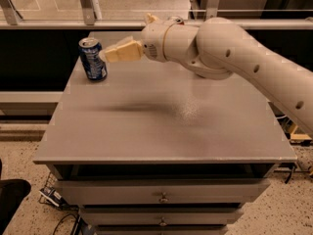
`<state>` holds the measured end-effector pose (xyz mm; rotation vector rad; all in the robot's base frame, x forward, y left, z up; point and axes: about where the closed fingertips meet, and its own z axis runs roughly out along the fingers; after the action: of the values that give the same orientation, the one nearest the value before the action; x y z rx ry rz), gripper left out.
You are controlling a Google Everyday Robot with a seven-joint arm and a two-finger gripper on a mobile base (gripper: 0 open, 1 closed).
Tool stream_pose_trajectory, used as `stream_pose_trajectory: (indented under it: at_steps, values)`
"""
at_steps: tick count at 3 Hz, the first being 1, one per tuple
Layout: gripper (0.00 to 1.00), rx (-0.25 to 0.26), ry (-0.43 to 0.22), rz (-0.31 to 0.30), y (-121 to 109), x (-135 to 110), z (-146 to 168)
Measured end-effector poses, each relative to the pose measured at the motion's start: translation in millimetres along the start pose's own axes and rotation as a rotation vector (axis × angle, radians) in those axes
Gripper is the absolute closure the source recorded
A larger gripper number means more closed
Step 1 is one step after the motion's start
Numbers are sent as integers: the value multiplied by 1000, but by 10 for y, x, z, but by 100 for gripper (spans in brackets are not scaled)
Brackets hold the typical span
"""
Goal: Knock coke can over
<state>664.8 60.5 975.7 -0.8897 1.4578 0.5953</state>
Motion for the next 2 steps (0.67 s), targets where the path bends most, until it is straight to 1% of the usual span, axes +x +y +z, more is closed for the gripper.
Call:
stream_pose_trajectory:
  at_steps: [2]
  values:
    - [0, -79, -98, 92, 282, 183, 651]
